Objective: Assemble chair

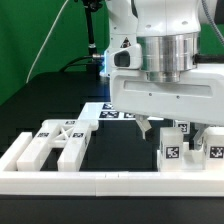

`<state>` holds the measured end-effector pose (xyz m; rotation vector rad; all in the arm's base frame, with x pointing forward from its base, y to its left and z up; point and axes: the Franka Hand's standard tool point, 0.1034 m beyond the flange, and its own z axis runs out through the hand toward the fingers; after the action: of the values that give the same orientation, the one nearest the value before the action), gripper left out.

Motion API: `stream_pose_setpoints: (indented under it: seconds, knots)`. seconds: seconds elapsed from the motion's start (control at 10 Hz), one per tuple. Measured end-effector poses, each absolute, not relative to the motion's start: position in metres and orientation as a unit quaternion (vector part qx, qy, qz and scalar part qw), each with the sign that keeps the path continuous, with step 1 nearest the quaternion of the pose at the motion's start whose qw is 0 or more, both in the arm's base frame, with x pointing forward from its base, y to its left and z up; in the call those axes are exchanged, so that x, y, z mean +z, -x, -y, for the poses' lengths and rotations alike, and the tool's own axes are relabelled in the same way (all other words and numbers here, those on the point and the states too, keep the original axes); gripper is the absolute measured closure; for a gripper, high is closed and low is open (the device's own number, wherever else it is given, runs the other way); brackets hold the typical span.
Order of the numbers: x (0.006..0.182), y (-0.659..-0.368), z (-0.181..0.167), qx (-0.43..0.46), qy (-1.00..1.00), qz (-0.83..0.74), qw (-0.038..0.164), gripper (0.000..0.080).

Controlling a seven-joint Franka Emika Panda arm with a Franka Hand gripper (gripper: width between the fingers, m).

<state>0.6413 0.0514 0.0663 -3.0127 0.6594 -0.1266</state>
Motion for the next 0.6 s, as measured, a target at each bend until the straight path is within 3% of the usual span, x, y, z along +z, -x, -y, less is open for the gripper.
stream_pose_setpoints:
  seconds: [0.2,0.3,0.5,0.6]
  knots:
    - [0.0686,-0.6450,-0.0408,-0.047,0.999,-0.026,0.011,0.0150]
    - [0.0681,-0.6447,-0.0412,-0.046,0.998,-0.051,0.013,0.0150]
    - [0.0681,-0.6447,-0.0409,-0.046,0.997,-0.066,0.013,0.0421]
    - [0.0680,-0.6447,-0.0411,-0.046,0.996,-0.081,0.015,0.0421]
